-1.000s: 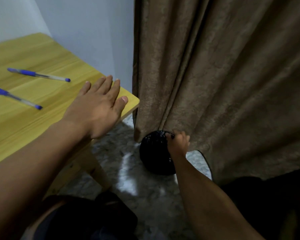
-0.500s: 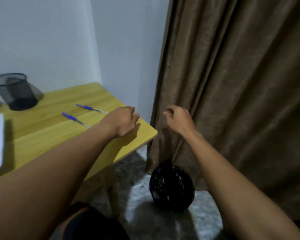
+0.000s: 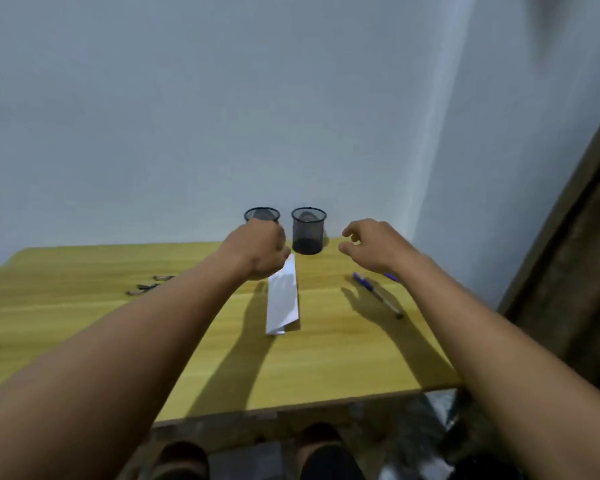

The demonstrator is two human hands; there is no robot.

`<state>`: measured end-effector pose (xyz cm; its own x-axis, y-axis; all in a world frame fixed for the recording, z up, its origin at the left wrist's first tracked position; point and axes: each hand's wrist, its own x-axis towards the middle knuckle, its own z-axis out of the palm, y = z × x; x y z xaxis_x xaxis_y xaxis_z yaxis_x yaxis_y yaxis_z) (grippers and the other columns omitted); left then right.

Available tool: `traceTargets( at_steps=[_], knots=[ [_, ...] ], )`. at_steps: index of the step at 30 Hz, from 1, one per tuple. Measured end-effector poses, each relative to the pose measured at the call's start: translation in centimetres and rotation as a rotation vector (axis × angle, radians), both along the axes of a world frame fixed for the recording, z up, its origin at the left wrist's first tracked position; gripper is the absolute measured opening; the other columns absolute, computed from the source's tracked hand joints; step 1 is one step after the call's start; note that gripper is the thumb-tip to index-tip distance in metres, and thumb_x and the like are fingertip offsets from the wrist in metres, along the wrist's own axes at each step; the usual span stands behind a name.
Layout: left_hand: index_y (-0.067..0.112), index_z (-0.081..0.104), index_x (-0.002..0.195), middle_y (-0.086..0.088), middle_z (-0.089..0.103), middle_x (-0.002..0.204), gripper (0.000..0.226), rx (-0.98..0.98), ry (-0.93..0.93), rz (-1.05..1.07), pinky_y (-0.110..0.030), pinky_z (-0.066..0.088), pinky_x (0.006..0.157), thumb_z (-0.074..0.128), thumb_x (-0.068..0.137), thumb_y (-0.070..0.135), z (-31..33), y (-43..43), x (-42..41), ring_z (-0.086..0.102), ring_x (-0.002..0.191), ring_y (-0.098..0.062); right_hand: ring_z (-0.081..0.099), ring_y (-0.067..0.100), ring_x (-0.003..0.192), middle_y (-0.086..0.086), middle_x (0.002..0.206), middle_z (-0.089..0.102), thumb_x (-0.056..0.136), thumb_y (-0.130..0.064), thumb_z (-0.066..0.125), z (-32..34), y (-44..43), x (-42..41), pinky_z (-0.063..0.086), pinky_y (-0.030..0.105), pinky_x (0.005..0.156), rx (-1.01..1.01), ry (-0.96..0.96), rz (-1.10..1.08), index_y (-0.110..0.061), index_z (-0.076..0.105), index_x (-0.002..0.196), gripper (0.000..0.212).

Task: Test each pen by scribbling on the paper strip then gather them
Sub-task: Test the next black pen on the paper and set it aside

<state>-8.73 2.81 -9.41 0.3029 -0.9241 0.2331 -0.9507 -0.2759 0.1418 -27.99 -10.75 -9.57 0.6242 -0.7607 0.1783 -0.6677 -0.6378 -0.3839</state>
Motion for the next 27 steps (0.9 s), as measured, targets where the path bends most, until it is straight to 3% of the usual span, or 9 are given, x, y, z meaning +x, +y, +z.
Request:
traceTargets(
  at_steps=[3, 5, 10, 13, 15, 19, 21, 27],
  knots=[
    [0.019, 0.066, 0.122, -0.008, 0.068, 0.121, 0.036, -0.022, 0.050, 0.119, -0.042, 0.053, 0.092, 0.055, 0.093, 0.036, -1.0, 3.8, 4.8, 0.062, 0.111, -0.029, 0.063, 0.030, 0.115, 0.009, 0.122, 0.070, 0.095, -0.033, 0.061, -0.5, 2.4, 6.4, 0.051, 0.037, 0.090, -0.005, 0.024, 0.131, -0.015, 0.067, 0.127, 0.037],
    [0.017, 0.061, 0.132, -0.005, 0.065, 0.131, 0.041, -0.024, 0.092, 0.183, -0.040, 0.049, 0.099, 0.057, 0.094, 0.033, -1.7, 5.9, 7.5, 0.058, 0.121, -0.025, 0.064, 0.028, 0.115, 0.008, 0.125, 0.070, 0.096, -0.035, 0.060, -1.2, 3.9, 10.3, 0.051, 0.037, 0.090, 0.022, 0.046, 0.215, -0.015, 0.063, 0.133, 0.043],
    [0.016, 0.061, 0.133, -0.008, 0.063, 0.134, 0.039, 0.020, 0.137, 0.312, -0.038, 0.047, 0.101, 0.056, 0.095, 0.026, -3.9, 9.3, 13.1, 0.057, 0.125, -0.027, 0.060, 0.029, 0.124, 0.011, 0.139, 0.063, 0.098, -0.032, 0.059, -4.4, 7.3, 18.6, 0.050, 0.042, 0.102, 0.058, 0.110, 0.363, -0.013, 0.058, 0.141, 0.046],
    [0.017, 0.062, 0.131, -0.009, 0.062, 0.135, 0.037, 0.023, 0.146, 0.350, -0.037, 0.046, 0.101, 0.056, 0.096, 0.025, -5.3, 9.9, 15.5, 0.055, 0.126, -0.028, 0.059, 0.030, 0.124, 0.010, 0.142, 0.059, 0.100, -0.027, 0.057, -6.8, 8.2, 21.6, 0.050, 0.040, 0.100, 0.078, 0.128, 0.384, -0.014, 0.057, 0.141, 0.044],
    [0.017, 0.063, 0.131, -0.009, 0.062, 0.136, 0.036, 0.034, 0.150, 0.353, -0.037, 0.045, 0.102, 0.055, 0.097, 0.025, -6.2, 9.7, 16.8, 0.053, 0.127, -0.028, 0.061, 0.032, 0.118, 0.012, 0.136, 0.062, 0.100, -0.021, 0.053, -8.1, 8.4, 22.8, 0.052, 0.040, 0.097, 0.070, 0.150, 0.375, -0.012, 0.061, 0.137, 0.039],
    [0.017, 0.062, 0.133, -0.009, 0.060, 0.138, 0.035, 0.048, 0.161, 0.332, -0.037, 0.043, 0.105, 0.052, 0.100, 0.023, -7.6, 8.5, 18.6, 0.051, 0.130, -0.028, 0.065, 0.030, 0.086, 0.011, 0.098, 0.069, 0.095, -0.009, 0.050, -9.8, 7.6, 23.9, 0.058, 0.043, 0.078, -0.004, 0.218, 0.338, -0.010, 0.071, 0.102, 0.023],
    [0.018, 0.063, 0.132, -0.008, 0.061, 0.137, 0.035, 0.052, 0.165, 0.334, -0.037, 0.044, 0.104, 0.051, 0.100, 0.021, -8.2, 7.7, 19.5, 0.052, 0.129, -0.028, 0.064, 0.031, 0.081, 0.009, 0.089, 0.067, 0.092, -0.008, 0.051, -10.4, 6.9, 24.5, 0.056, 0.039, 0.070, -0.039, 0.236, 0.335, -0.011, 0.073, 0.094, 0.022],
    [0.024, 0.074, 0.114, -0.007, 0.069, 0.117, 0.024, 0.154, 0.187, 0.344, -0.037, 0.055, 0.088, 0.061, 0.094, 0.017, -9.1, 6.2, 21.5, 0.063, 0.103, -0.026, 0.064, 0.029, 0.088, 0.006, 0.098, 0.069, 0.093, -0.012, 0.053, -10.4, 6.2, 25.2, 0.053, 0.037, 0.073, -0.041, 0.187, 0.351, -0.015, 0.073, 0.101, 0.022]
  ],
)
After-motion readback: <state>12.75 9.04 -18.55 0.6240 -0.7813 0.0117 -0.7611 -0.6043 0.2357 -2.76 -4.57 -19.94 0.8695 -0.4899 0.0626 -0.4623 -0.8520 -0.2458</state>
